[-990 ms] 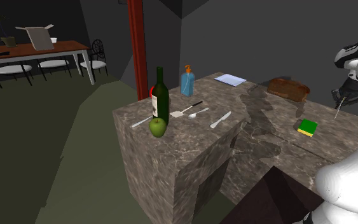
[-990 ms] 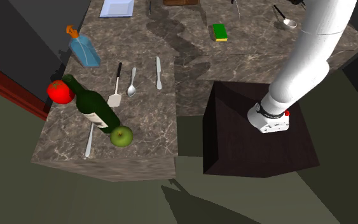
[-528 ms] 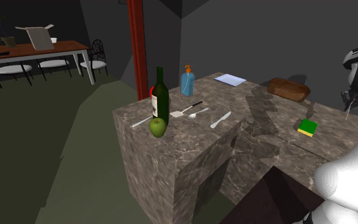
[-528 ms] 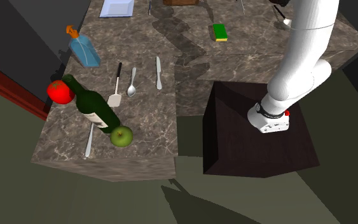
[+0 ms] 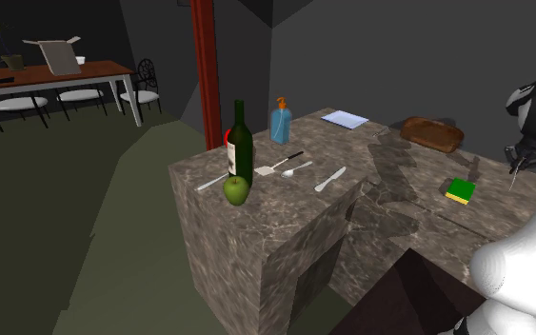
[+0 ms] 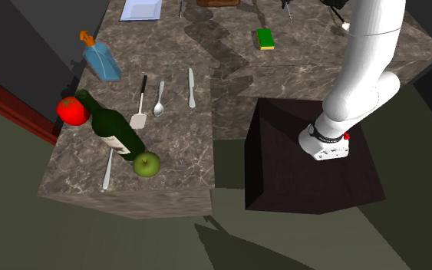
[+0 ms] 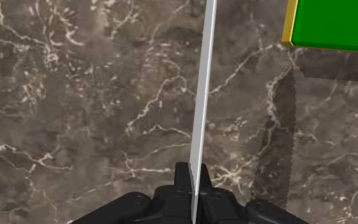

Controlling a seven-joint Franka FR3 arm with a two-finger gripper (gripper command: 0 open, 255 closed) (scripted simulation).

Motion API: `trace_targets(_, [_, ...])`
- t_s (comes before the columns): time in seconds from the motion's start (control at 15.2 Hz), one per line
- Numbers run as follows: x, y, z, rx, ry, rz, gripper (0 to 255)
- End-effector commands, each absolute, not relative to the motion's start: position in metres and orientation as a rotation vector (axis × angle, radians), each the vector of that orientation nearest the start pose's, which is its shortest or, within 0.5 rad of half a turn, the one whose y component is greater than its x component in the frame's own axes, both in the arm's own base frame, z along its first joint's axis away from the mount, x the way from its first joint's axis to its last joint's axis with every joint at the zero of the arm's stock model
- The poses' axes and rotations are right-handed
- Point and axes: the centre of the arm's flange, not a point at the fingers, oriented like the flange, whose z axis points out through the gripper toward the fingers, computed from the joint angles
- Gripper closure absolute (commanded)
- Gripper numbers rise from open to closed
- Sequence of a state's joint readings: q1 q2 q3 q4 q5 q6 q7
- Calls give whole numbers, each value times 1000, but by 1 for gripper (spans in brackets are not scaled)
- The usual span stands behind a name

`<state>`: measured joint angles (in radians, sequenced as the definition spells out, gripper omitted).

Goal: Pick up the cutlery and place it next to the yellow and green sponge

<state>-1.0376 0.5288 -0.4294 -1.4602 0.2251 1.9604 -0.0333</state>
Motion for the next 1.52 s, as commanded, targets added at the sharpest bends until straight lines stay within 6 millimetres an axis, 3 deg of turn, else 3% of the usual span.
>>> trace_targets(0.0, [138, -685, 388, -2349, 2109, -22, 255])
trace_targets(0.59, [138, -685, 338, -2349, 2109, -22, 255])
trace_targets(1.12, [138, -685, 338, -2349, 2109, -22, 255])
trace_targets(1.19, [138, -685, 338, -2349, 2109, -22, 0])
trace_targets(1.45, [138, -685, 338, -2349, 2109, -22, 0])
